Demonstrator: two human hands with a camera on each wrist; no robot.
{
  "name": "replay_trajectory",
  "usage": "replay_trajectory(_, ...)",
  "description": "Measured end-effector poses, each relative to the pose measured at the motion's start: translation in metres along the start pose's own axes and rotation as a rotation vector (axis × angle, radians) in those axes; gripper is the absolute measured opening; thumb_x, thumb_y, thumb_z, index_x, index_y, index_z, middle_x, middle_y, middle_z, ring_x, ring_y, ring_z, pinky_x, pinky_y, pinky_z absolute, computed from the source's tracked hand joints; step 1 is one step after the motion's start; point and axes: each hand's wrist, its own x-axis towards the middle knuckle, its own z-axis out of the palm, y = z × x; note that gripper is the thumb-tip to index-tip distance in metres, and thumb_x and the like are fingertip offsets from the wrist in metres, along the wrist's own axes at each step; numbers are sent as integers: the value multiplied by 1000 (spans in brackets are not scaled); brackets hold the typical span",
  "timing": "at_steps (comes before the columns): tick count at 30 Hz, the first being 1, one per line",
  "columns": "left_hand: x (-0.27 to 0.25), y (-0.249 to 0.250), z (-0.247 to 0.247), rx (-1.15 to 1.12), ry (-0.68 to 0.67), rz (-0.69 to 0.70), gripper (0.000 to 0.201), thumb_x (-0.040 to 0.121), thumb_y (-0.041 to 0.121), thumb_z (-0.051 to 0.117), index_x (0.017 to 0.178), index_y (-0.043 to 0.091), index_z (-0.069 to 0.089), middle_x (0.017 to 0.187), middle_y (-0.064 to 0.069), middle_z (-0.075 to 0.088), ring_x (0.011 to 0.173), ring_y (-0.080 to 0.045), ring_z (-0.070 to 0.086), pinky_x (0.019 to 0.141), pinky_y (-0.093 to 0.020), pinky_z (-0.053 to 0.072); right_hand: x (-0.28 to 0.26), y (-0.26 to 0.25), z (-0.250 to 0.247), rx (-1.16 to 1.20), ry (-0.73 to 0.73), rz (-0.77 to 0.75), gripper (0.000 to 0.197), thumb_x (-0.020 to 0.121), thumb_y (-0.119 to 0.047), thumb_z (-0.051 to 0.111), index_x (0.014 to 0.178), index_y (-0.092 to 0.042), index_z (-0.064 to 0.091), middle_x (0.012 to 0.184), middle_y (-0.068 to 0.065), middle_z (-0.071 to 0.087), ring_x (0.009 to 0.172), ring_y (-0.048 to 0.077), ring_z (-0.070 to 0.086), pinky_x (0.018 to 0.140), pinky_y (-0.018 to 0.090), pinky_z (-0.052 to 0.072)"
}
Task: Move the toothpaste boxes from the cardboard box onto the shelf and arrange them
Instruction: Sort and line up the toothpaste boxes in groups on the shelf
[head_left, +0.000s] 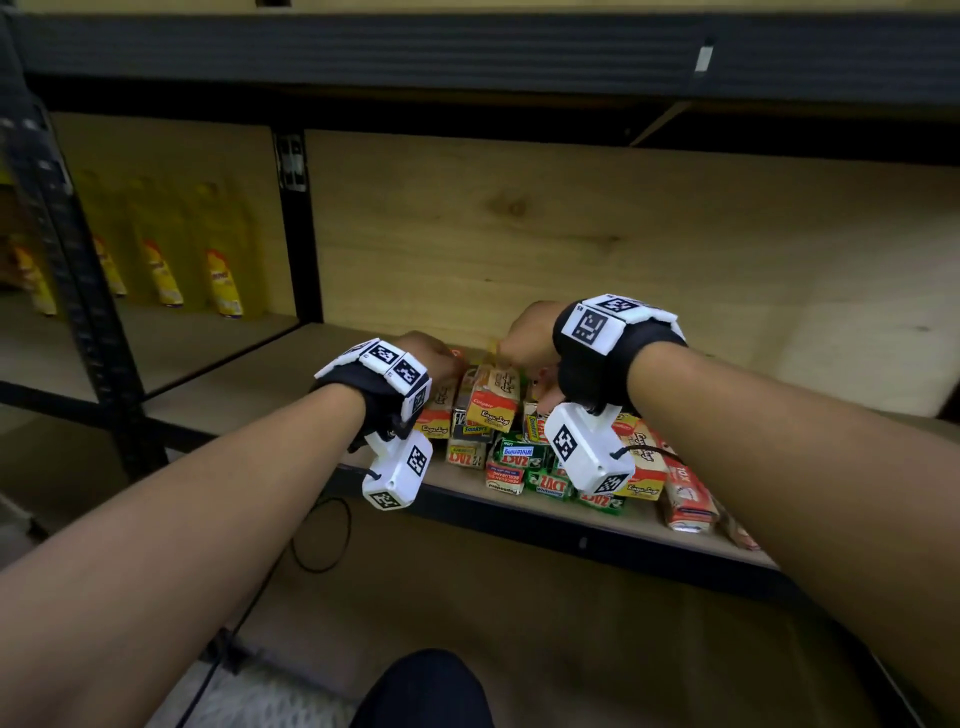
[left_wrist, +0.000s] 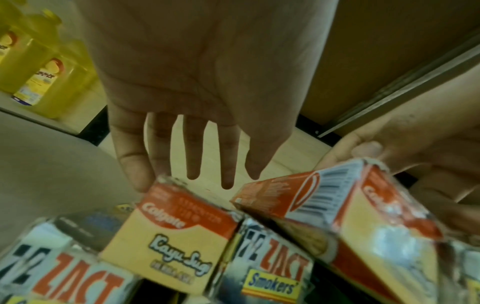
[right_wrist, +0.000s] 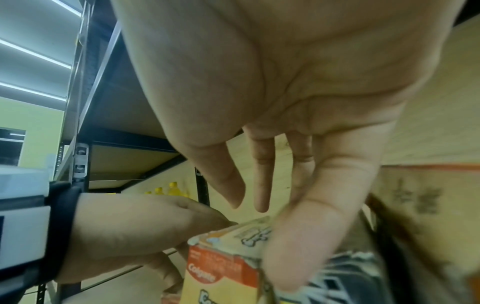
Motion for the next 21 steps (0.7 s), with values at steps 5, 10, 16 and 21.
replay_trajectory(5,-10,24,-8,51,35,81,46,90,50,58,103,9,75,108,-11,71,98,-29,65,84,-37,53,-22,16,-18,83,35,73,9,88,-13,65,85,-6,67,70,12,68,44,21,60,49,29,56)
replay_trajectory(10,-23,63,-10,75,115,187,34,88,49,62,101,20,75,111,0,71,100,-22,63,86,-29,52,-55,41,-48,112,93,59,8,90,-18,65,95,-13,64,83,6,69,52,12,64,39,17,47)
replay_trajectory(16,-46,119,3,146,142,400,27,90,46,61,99,23,73,103,3,70,93,-18,63,73,-24,44,-103,69,-80,19,101,163,28,101,-19,53,120,-2,64,98,9,71,54,14,52,57,25,46)
replay_trajectory(21,-70,163,26,300,111,586,31,89,53,59,98,26,71,97,6,67,88,-14,61,71,-24,46,-129,106,-97,90,162,293,28,98,-20,57,121,-5,63,84,5,70,51,16,50,47,22,45)
